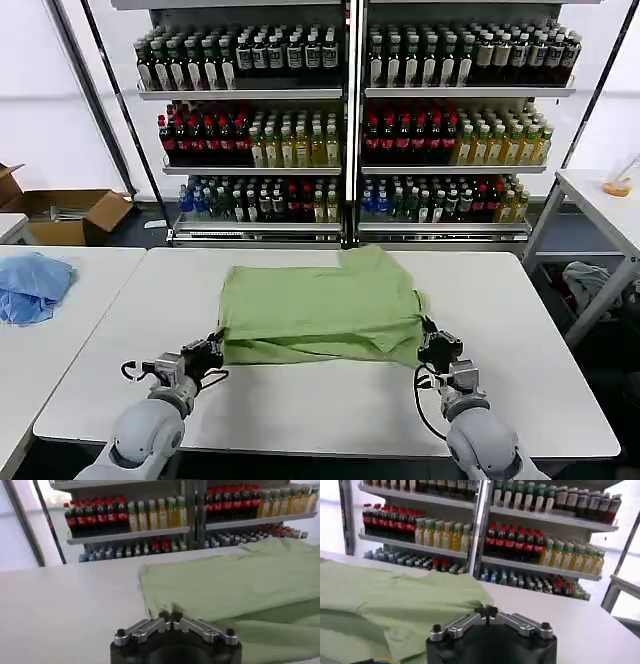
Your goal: Fold and organize the clothes.
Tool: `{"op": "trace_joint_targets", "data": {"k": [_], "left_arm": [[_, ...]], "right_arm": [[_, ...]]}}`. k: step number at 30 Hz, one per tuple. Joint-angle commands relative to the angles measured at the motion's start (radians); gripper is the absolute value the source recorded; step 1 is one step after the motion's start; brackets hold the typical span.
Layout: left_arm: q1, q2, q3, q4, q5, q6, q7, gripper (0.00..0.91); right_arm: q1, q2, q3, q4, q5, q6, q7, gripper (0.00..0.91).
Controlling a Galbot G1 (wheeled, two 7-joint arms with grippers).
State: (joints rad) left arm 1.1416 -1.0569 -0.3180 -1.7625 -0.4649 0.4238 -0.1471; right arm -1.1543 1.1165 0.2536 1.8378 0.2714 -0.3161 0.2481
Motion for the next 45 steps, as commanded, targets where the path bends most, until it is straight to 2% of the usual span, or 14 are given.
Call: {"op": "trace_joint_targets", "data": {"k": [1, 2, 8, 14, 20, 24, 39, 40, 41, 42, 43, 45], "left_arm": [[-0.036, -0.008, 0.018, 0.033, 0.009, -0.005, 0.0, 0.907], [-0.034, -0.009, 0.015, 0.028, 0.008, -0.009, 0.001, 0.907], [0.017, -0.009, -0.019, -0.045, 0.002, -0.01, -0.001, 0.907], [0.136, -0.011, -0.068, -0.119, -0.014, -0.012, -0.015, 0.907], [0.153, -0.031, -0.066, -0.1, -0.013, 0.002, -0.035, 0.907], [0.118, -0.039, -0.055, -0.057, -0.011, 0.013, -0.052, 0.907], [0.089, -0.043, -0.051, -0.009, -0.033, 0.014, -0.055, 0.907], [0.088, -0.042, -0.05, -0.007, -0.033, 0.013, -0.055, 0.907], [0.084, -0.042, -0.049, -0.006, -0.034, 0.01, -0.054, 0.353], [0.083, -0.041, -0.048, -0.006, -0.035, 0.007, -0.053, 0.121], [0.082, -0.039, -0.048, -0.005, -0.036, 0.007, -0.052, 0.02], [0.08, -0.037, -0.048, -0.002, -0.049, 0.01, -0.051, 0.02]], "right_arm": [[0.048, 0.015, -0.028, -0.069, -0.027, -0.035, -0.003, 0.816], [0.043, 0.018, -0.025, -0.062, -0.026, -0.037, -0.003, 0.907], [-0.007, 0.006, 0.01, 0.002, -0.015, -0.025, -0.009, 0.907], [-0.14, -0.024, 0.102, 0.128, 0.002, -0.027, -0.009, 0.907], [-0.253, -0.038, 0.179, 0.175, 0.072, -0.06, 0.0, 0.907], [-0.252, -0.035, 0.173, 0.15, 0.122, -0.092, 0.0, 0.907], [-0.123, -0.021, 0.069, 0.059, 0.158, -0.121, -0.006, 0.907], [-0.12, -0.02, 0.067, 0.054, 0.169, -0.122, -0.006, 0.786], [-0.118, -0.018, 0.064, 0.051, 0.181, -0.125, -0.006, 0.464], [-0.116, -0.017, 0.062, 0.049, 0.193, -0.127, -0.005, 0.262], [-0.113, -0.017, 0.059, 0.044, 0.203, -0.131, -0.004, 0.02], [-0.11, -0.018, 0.052, 0.037, 0.215, -0.14, -0.005, 0.0]]}}
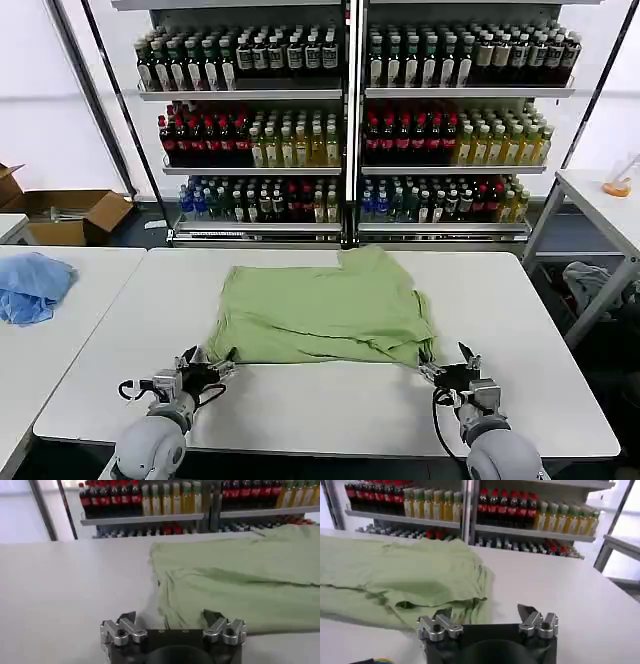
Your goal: Fold and organize the clothes.
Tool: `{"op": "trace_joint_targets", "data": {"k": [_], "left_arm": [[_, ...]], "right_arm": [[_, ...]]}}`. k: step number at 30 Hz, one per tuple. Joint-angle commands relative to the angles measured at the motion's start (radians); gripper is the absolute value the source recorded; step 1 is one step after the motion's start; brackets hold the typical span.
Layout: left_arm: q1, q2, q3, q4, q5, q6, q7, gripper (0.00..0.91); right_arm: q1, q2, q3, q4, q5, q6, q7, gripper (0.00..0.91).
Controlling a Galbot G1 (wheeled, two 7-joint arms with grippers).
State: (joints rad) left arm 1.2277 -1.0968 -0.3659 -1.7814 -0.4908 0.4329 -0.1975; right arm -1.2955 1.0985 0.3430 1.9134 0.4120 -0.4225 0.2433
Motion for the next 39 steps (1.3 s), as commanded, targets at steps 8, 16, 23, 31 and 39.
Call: {"op": "trace_joint_targets", "data": {"k": [8, 16, 23, 31, 39], "left_arm": [[0.002, 0.009, -0.002, 0.017, -0.056, 0.009, 0.005, 0.02], [0.029, 0.016, -0.013, -0.036, -0.078, 0.002, 0.013, 0.02], [0.106, 0.042, -0.035, -0.122, -0.088, 0.0, 0.015, 0.02], [0.285, 0.064, -0.092, -0.289, -0.084, 0.003, 0.014, 0.03], [0.479, 0.067, -0.159, -0.429, -0.042, 0.005, 0.022, 0.02]], "right_arm": [[0.035, -0.003, -0.054, -0.051, 0.09, -0.043, -0.003, 0.0], [0.013, -0.014, -0.049, -0.023, 0.102, -0.041, -0.002, 0.0], [-0.103, -0.051, 0.005, 0.1, 0.105, -0.036, 0.011, 0.0], [-0.325, -0.092, 0.102, 0.279, 0.077, -0.029, 0.014, 0.0], [-0.562, -0.124, 0.198, 0.425, 0.028, -0.013, 0.014, 0.0]]}}
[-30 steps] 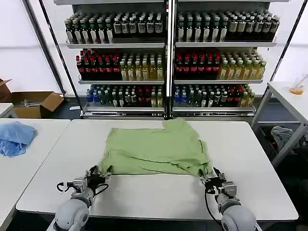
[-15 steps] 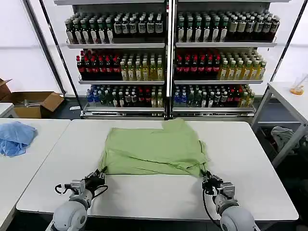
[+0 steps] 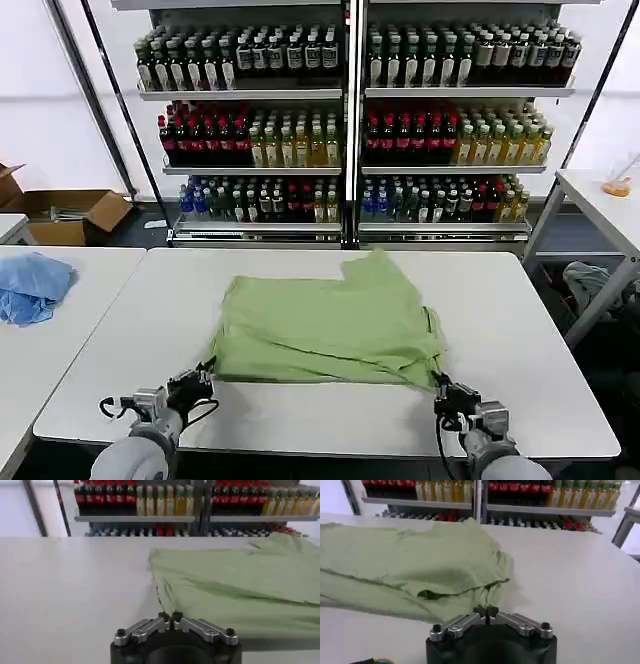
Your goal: Fold and organize the clothes.
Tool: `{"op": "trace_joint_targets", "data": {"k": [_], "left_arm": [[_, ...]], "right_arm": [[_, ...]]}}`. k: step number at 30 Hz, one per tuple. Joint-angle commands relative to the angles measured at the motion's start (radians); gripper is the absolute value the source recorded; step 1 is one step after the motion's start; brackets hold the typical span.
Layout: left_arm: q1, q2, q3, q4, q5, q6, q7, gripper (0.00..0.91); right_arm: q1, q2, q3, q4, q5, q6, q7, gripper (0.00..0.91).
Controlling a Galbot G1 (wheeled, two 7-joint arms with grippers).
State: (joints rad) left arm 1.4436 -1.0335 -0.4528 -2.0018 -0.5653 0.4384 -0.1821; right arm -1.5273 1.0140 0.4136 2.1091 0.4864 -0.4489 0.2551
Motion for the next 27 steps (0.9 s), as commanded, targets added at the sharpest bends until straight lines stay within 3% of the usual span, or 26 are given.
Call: {"op": "trace_joint_targets", "data": {"k": [1, 10, 11, 12, 13, 14, 15, 19, 27], "left_arm": [[0.285, 0.003, -0.078, -0.216, 0.04, -0.001, 0.008, 0.02], [0.404, -0.001, -0.115, -0.275, 0.11, 0.002, 0.024, 0.02], [0.406, -0.003, -0.115, -0.276, 0.12, 0.002, 0.027, 0.02], [0.402, -0.004, -0.115, -0.274, 0.124, 0.006, 0.028, 0.02], [0.396, -0.003, -0.116, -0.272, 0.123, 0.013, 0.027, 0.111], [0.387, -0.003, -0.119, -0.27, 0.121, 0.02, 0.025, 0.776], [0.377, 0.0, -0.123, -0.267, 0.118, 0.02, 0.025, 0.907], [0.354, 0.024, -0.155, -0.274, 0.107, 0.017, 0.025, 0.907], [0.236, 0.073, -0.215, -0.28, -0.003, 0.016, 0.001, 0.907]], "right_arm": [[-0.352, -0.04, 0.14, 0.246, -0.053, 0.013, 0.002, 0.0], [-0.453, -0.034, 0.163, 0.293, -0.131, -0.011, -0.001, 0.0], [-0.45, -0.033, 0.162, 0.292, -0.131, -0.017, 0.0, 0.282], [-0.441, -0.029, 0.156, 0.291, -0.131, -0.027, -0.005, 0.907], [-0.429, -0.026, 0.15, 0.287, -0.132, -0.028, -0.009, 0.907], [-0.418, -0.026, 0.147, 0.285, -0.134, -0.029, -0.011, 0.907], [-0.407, -0.028, 0.146, 0.285, -0.133, -0.027, -0.011, 0.907], [-0.372, -0.053, 0.183, 0.3, -0.12, 0.002, -0.017, 0.907], [-0.234, -0.111, 0.275, 0.292, 0.059, 0.018, -0.001, 0.907]]}}
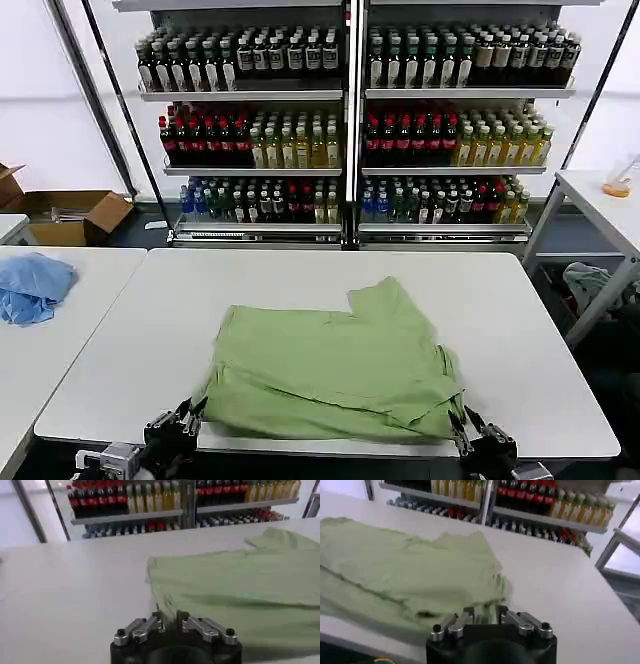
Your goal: Fold and organize the clothes.
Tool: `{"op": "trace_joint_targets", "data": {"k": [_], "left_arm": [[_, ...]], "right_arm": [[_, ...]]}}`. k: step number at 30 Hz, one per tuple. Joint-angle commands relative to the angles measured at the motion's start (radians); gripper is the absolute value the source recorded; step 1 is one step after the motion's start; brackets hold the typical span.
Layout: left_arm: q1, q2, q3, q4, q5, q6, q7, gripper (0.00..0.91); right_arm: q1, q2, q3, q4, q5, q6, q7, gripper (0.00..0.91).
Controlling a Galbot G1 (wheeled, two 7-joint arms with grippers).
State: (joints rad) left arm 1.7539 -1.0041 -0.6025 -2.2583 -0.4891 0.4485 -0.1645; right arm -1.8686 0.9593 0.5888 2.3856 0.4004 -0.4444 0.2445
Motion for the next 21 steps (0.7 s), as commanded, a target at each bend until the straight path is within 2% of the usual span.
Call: {"op": "trace_joint_targets", "data": {"k": [1, 4, 8, 9, 11, 13, 17, 21], "left_arm": [[-0.102, 0.054, -0.061, -0.009, -0.099, 0.003, -0.028, 0.907], [-0.197, 0.081, -0.022, 0.066, -0.166, 0.003, -0.064, 0.907], [-0.4, 0.103, 0.064, 0.234, -0.226, 0.023, -0.09, 0.907], [-0.426, 0.104, 0.079, 0.254, -0.234, 0.031, -0.094, 0.907], [-0.539, 0.109, 0.124, 0.318, -0.281, 0.048, -0.111, 0.907], [-0.591, 0.114, 0.165, 0.355, -0.306, 0.06, -0.118, 0.907], [-0.7, 0.127, 0.263, 0.464, -0.36, 0.08, -0.122, 0.907], [-0.803, 0.12, 0.325, 0.527, -0.382, 0.09, -0.123, 0.907]], "right_arm": [[0.14, -0.069, 0.097, -0.001, 0.159, 0.012, 0.013, 0.907], [0.234, -0.086, 0.053, -0.042, 0.197, -0.006, 0.023, 0.907], [0.606, -0.083, -0.167, -0.244, 0.281, -0.084, 0.088, 0.907], [0.618, -0.081, -0.186, -0.257, 0.283, -0.086, 0.091, 0.907], [0.74, -0.069, -0.297, -0.351, 0.307, -0.111, 0.103, 0.907], [0.833, -0.063, -0.344, -0.412, 0.322, -0.117, 0.11, 0.907], [1.033, -0.03, -0.442, -0.557, 0.467, -0.134, 0.15, 0.907], [1.134, -0.002, -0.511, -0.671, 0.49, -0.134, 0.158, 0.907]]}}
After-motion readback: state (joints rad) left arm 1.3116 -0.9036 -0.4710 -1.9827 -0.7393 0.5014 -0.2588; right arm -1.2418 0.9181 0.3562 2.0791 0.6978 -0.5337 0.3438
